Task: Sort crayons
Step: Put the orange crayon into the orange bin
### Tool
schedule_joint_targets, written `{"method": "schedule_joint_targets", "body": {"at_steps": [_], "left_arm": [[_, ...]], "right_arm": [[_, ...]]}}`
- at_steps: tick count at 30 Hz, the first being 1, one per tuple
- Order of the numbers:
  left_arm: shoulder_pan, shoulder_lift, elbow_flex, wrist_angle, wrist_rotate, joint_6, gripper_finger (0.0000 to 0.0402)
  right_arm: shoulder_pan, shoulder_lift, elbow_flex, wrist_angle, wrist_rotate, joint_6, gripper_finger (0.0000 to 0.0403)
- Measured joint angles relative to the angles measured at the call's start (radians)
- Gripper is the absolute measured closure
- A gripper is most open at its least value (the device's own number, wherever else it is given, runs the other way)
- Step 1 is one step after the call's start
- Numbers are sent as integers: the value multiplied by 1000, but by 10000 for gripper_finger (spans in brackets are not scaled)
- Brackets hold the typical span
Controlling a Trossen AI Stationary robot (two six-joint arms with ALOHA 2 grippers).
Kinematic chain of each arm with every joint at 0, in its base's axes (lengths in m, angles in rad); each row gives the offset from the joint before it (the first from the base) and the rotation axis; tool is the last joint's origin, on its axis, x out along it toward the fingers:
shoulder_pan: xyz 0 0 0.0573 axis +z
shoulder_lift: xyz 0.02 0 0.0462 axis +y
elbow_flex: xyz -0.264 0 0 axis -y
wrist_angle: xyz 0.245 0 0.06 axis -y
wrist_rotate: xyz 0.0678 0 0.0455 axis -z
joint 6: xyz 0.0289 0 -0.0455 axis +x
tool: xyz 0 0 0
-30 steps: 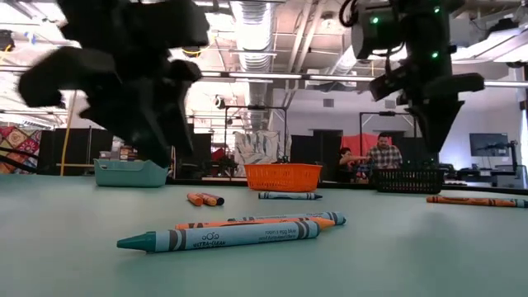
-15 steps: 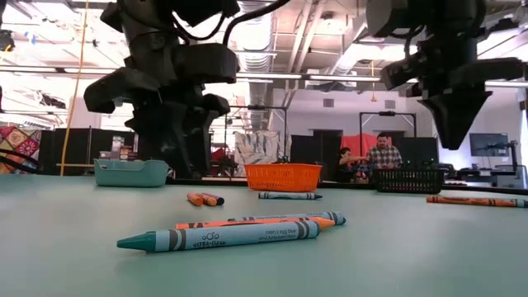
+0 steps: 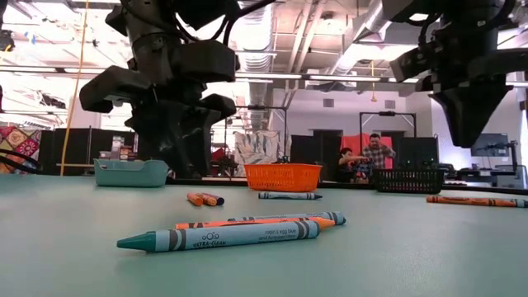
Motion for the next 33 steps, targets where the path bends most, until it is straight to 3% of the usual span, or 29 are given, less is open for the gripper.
{"method": "schedule_joint_targets", "body": {"at_steps": [17,22,33], "left_arm": [[3,50,2,36,29,37,262],[0,61,3,45,-31,47,262],[11,93,3,18,24,27,262]], "right_arm": [[-1,0,0,20,23,11,321],[2,1,-1,29,22,10,321],[5,1,-2,36,24,7,321]]}}
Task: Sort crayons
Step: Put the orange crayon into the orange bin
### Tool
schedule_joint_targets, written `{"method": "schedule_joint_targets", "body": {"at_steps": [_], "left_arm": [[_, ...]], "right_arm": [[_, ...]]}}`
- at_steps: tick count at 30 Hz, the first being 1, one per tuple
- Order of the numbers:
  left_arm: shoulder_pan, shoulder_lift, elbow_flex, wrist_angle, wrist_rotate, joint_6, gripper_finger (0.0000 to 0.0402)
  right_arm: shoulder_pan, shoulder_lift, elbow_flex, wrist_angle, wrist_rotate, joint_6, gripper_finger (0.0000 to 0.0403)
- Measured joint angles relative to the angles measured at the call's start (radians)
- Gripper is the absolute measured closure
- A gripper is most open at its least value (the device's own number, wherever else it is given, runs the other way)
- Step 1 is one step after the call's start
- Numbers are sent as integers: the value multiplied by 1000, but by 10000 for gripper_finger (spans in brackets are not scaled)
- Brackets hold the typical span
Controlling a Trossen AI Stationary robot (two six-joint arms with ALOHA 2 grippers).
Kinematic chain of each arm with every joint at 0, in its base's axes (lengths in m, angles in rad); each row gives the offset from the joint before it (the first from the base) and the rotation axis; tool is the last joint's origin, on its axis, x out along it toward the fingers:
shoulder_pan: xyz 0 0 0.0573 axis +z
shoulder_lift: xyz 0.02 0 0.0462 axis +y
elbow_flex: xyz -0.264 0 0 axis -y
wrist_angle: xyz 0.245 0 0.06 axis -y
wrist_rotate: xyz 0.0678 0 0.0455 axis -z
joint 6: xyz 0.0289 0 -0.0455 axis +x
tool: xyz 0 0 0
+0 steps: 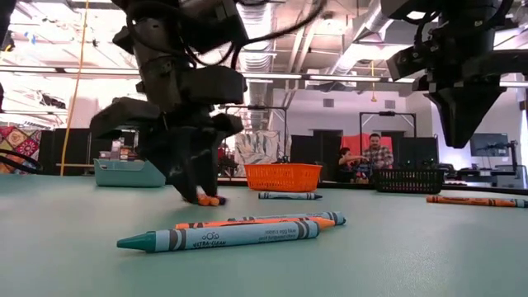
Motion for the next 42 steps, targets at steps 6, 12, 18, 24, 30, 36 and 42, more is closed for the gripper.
{"method": "schedule_joint_targets", "body": {"at_steps": [6,12,18,24,30,36,42], "left_arm": [[1,5,-2,-14,9,-17,262],[0,5,-2,-46,12,-19,262],[-1,5,-2,-70,21,-36,262],[-3,5,-2,-63,-13,-50,261],[-3,-3,-2,-61,-18,-76,245],[-2,-46,-5,-71,-18,-108,233],[-2,-55,-4,-114,-73,-156,232]], "right_arm": [[0,0,0,2,0,0,321],[0,0,0,3,0,0,321],[0,0,0,3,0,0,321],[0,0,0,4,0,1,321],[0,0,0,5,0,1,321],[0,0,0,7,0,1,321],[0,0,-1,11,0,1,321]]}}
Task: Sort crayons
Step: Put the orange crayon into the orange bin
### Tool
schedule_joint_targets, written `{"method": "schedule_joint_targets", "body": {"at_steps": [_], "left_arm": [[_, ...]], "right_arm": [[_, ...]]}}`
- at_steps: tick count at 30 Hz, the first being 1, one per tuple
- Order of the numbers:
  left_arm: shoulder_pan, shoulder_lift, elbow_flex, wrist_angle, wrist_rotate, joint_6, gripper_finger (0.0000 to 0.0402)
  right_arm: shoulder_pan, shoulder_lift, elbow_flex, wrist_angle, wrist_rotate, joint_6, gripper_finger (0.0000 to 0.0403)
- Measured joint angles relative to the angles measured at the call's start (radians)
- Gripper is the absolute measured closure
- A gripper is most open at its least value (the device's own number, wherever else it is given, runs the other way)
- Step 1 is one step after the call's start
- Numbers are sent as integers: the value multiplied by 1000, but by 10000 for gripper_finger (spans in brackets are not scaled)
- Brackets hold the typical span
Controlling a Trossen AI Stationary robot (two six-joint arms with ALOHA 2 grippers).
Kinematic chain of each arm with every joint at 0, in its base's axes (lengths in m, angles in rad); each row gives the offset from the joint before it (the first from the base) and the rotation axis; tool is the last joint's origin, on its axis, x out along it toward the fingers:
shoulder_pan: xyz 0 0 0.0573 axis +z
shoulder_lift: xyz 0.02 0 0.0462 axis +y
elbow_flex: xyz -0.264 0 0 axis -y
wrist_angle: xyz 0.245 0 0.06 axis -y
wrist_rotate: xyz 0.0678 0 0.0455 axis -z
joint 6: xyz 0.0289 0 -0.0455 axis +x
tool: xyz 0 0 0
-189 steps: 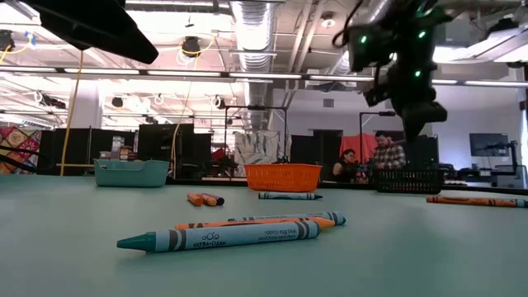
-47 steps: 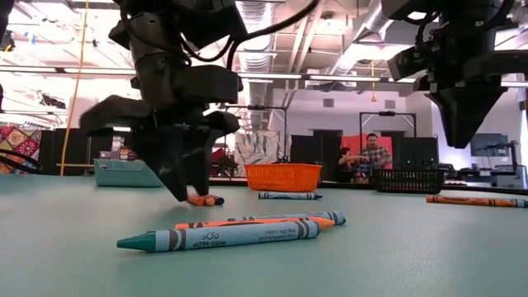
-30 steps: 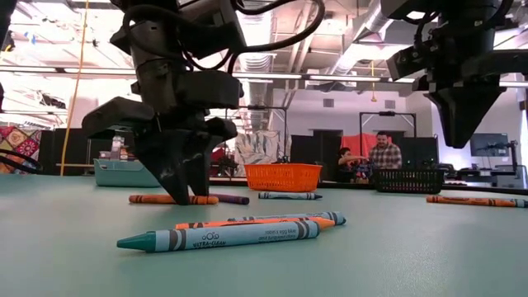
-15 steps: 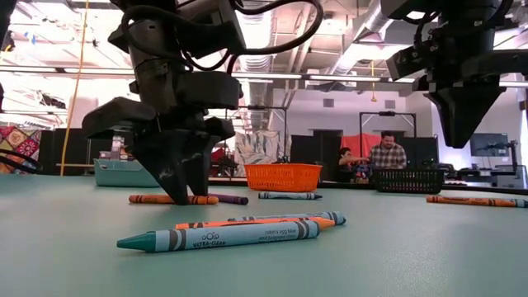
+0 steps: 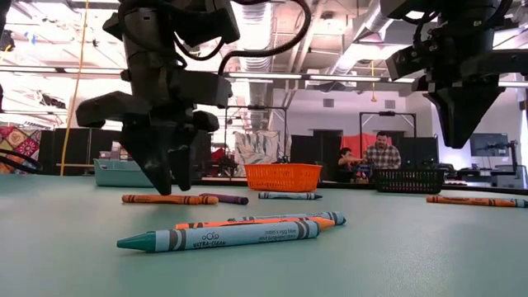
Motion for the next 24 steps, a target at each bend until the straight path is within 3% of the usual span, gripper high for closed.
{"method": "schedule_joint_targets", "body": {"at_steps": [24], "left_arm": [[0,26,2,-9,-32,4,232]], "right_arm": [[0,0,0,3,-1,0,321]]}}
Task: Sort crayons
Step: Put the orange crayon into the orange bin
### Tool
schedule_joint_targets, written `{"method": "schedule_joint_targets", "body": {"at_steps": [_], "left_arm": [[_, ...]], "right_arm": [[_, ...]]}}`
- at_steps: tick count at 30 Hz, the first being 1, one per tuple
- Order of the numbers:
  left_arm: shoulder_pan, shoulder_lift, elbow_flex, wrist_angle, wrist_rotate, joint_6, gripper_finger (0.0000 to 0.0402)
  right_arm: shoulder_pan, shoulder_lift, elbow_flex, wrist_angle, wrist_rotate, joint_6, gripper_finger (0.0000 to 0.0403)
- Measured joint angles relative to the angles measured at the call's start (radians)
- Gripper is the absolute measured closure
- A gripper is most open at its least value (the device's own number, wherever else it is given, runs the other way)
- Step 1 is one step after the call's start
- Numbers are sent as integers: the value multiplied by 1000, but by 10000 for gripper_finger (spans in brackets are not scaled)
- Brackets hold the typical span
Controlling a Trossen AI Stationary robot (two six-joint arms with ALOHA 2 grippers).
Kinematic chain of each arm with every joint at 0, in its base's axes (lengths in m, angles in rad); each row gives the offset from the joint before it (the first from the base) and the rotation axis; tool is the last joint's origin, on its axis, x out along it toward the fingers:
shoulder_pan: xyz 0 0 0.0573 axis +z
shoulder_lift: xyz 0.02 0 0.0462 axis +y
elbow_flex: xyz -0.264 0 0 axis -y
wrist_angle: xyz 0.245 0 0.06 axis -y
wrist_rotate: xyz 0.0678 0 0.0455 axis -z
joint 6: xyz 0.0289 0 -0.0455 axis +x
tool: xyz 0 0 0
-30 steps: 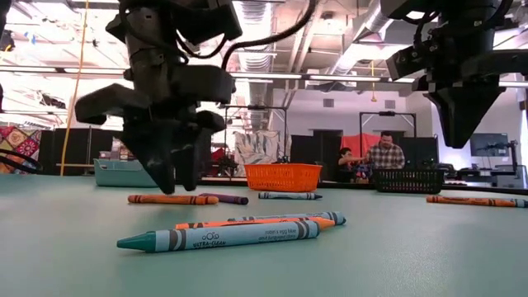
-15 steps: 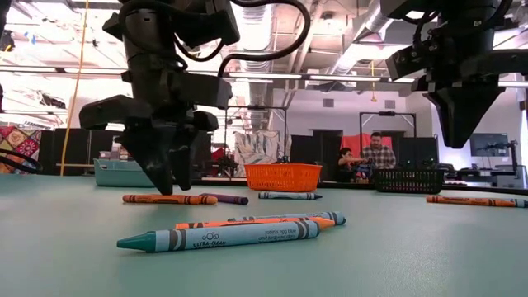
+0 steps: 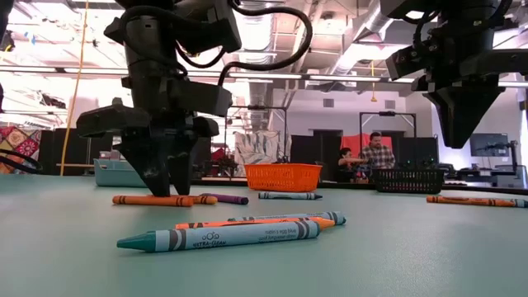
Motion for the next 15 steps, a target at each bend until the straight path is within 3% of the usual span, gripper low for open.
{"method": "schedule_joint_targets", "body": {"at_steps": [6,15], "left_arm": [[0,1,0,-8,2,14,251],[2,1,0,-27,73,42,373]], "right_arm": [[0,0,0,0,0,0,321],[0,0,0,1,0,0,321]]}}
